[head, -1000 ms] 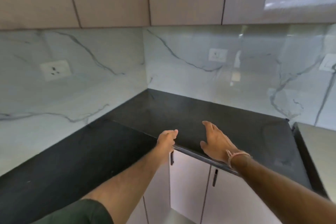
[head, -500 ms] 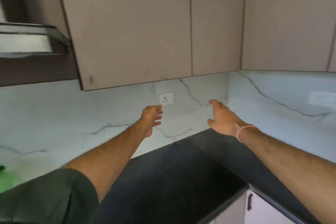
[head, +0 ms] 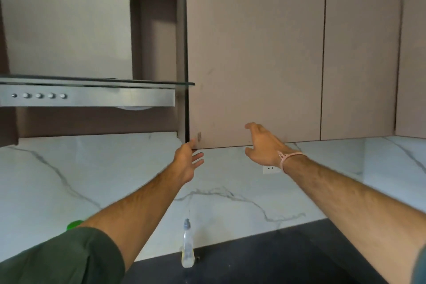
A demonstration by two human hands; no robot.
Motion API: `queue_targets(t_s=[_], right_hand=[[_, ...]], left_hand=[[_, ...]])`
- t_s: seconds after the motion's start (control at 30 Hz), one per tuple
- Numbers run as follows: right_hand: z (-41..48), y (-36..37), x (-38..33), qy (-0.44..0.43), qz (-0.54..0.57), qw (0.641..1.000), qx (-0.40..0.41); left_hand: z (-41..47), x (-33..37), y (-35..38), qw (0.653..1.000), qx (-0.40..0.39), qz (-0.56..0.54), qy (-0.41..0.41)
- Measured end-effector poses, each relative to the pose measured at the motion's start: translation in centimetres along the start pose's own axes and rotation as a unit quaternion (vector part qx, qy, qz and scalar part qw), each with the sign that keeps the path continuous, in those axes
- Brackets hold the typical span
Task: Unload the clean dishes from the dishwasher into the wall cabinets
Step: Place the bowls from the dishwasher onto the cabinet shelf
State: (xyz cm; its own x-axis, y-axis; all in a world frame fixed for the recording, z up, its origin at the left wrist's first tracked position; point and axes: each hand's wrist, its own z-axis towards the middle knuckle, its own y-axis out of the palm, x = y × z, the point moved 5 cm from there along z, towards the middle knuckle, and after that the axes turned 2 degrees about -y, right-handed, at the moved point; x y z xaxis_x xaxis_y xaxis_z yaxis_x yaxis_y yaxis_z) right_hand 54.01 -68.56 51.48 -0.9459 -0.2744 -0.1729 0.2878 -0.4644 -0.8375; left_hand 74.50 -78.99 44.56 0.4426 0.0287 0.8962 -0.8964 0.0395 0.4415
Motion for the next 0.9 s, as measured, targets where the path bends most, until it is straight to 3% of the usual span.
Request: queue_targets(t_s=[0.47, 0.73, 0.9], right_hand=[[3.0, -1.3, -7.3, -0.084, -0.03, 0.996, 0.029], [-1.7, -5.2, -7.8, -0.1, -0.018, 0.984, 0.149], [-6.4, -8.6, -7.5, -0.102, 0.001, 0.97, 0.22]], left_hand=[[-0.2, -1.2, 0.8, 0.983, -0.045, -0.178, 0.007], [-6.5, -3.5, 4.2, 0.982, -0.044, -0.181, -0.007], [-11.3, -5.5, 8.0, 0.966, -0.128, -0.223, -0.035]])
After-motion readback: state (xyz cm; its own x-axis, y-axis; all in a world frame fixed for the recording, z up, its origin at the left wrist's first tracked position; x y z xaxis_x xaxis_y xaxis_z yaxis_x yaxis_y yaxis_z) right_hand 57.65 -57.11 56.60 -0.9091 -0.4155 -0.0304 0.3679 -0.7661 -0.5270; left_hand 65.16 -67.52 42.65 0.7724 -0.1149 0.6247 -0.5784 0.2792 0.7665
